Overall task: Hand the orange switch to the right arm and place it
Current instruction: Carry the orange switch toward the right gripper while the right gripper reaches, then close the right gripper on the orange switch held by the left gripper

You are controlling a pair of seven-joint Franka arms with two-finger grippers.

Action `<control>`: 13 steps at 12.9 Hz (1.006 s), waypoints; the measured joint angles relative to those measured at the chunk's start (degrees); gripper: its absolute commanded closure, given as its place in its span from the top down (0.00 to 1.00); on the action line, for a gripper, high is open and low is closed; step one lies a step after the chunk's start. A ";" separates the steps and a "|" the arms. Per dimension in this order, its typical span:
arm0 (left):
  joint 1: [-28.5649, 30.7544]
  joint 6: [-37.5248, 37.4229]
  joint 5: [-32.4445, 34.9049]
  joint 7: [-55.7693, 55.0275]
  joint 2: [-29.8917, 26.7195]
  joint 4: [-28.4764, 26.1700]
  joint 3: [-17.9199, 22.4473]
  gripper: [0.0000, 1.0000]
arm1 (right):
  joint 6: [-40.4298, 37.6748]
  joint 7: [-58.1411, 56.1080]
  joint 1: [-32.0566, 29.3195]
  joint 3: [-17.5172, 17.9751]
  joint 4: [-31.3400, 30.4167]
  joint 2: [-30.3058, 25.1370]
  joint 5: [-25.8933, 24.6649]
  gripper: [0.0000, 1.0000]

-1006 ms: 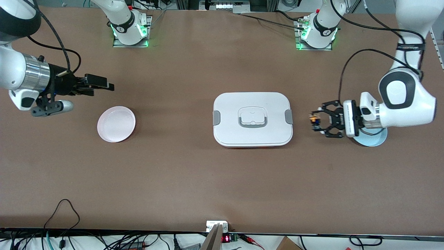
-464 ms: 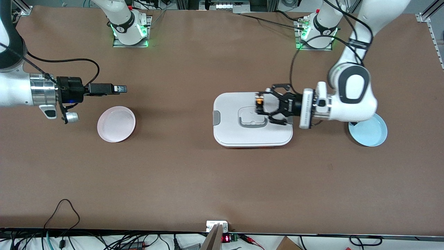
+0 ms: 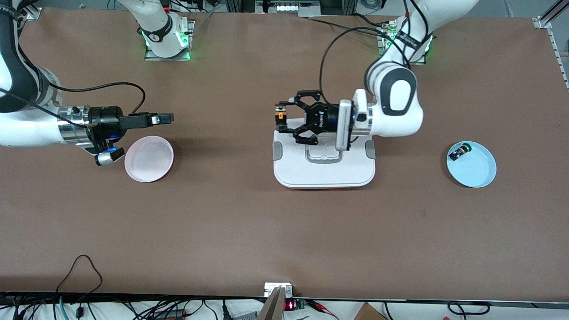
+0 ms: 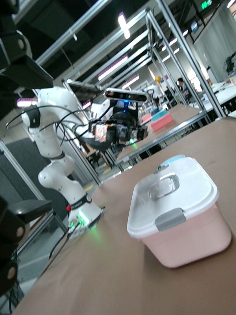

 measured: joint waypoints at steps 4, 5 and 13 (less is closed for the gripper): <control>-4.56 5.14 -2.32 -1.04 2.87 5.04 -0.10 0.00 | -0.01 3.81 0.64 0.33 -1.72 0.92 1.38 1.00; -4.93 5.53 -2.32 -1.06 3.70 6.27 -0.10 0.00 | -0.01 5.16 1.10 0.41 -2.07 1.37 1.48 1.00; -12.28 14.11 -8.67 -0.92 12.79 20.70 -0.08 0.00 | 1.03 12.12 7.42 0.56 -2.24 2.49 5.45 1.00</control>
